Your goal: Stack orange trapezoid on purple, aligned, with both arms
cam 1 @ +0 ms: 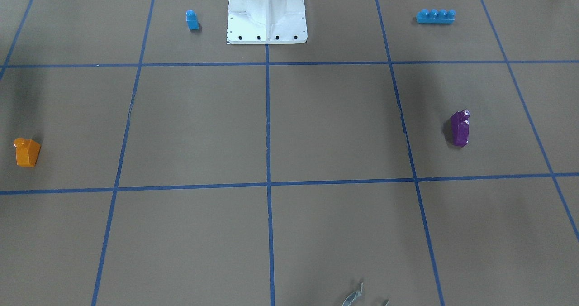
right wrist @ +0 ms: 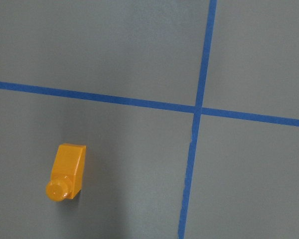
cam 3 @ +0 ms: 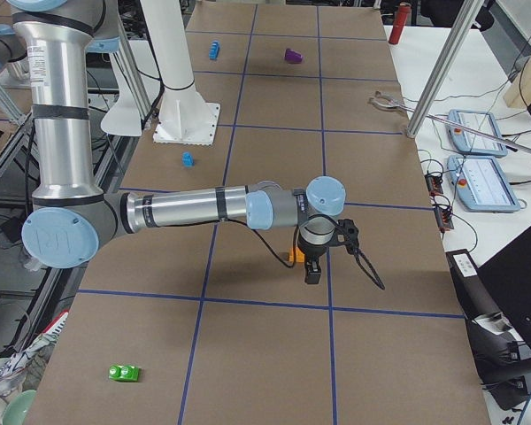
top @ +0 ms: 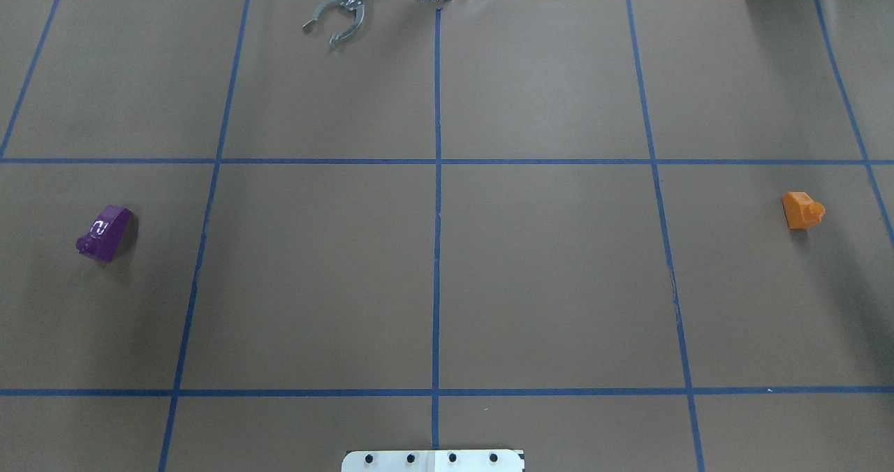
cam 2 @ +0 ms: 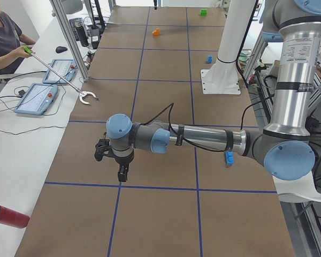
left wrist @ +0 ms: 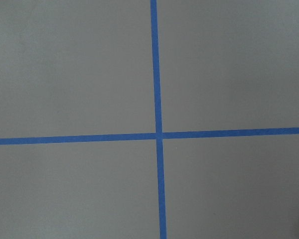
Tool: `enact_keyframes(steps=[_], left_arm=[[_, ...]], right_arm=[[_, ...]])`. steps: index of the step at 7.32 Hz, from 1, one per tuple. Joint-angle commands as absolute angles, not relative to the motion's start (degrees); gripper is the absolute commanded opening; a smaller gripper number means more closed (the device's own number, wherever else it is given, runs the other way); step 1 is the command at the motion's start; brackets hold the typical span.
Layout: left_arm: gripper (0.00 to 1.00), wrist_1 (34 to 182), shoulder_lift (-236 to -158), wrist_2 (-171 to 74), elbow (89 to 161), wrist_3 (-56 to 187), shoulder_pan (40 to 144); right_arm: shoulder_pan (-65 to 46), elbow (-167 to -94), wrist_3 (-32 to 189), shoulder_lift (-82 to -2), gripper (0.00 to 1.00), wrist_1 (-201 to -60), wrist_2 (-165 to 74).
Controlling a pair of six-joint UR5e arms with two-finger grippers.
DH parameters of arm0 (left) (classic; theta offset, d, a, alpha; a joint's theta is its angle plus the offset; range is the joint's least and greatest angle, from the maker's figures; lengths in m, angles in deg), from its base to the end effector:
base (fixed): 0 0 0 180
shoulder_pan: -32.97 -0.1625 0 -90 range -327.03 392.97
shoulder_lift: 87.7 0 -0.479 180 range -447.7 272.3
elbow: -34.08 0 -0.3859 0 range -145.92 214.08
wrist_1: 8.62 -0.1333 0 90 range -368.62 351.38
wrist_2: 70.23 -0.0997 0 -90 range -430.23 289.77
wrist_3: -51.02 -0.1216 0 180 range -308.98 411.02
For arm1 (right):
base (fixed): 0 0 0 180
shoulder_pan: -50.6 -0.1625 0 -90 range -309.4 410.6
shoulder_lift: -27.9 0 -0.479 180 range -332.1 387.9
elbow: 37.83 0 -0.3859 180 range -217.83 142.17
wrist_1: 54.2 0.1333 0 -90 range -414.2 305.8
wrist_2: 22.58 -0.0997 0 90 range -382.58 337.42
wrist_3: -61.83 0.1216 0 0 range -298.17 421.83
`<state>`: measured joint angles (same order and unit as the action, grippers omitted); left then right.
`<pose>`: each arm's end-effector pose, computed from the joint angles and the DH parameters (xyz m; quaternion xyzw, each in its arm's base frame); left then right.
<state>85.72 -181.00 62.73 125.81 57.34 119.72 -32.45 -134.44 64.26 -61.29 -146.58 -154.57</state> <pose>-0.0206 -0.5269 0.6784 0.0453 0.3700 0.0051 0.9279 -0.0085 -0.4993 0.6729 0.0116 -0.3601 -0.0525 0.9314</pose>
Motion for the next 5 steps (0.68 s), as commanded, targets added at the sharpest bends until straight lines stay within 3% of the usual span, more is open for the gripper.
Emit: enact_keyframes(steps=[1, 5], left_arm=[[1.00, 85.6, -181.1, 64.0, 126.4, 57.3, 119.6], [1.00, 86.0, -180.5, 63.6, 125.8, 57.3, 119.4]], right_arm=[[-32.5, -134.3, 64.3, -61.5, 1.00, -146.6, -154.7], [-32.4, -134.2, 64.4, -61.4, 1.00, -145.4, -154.8]])
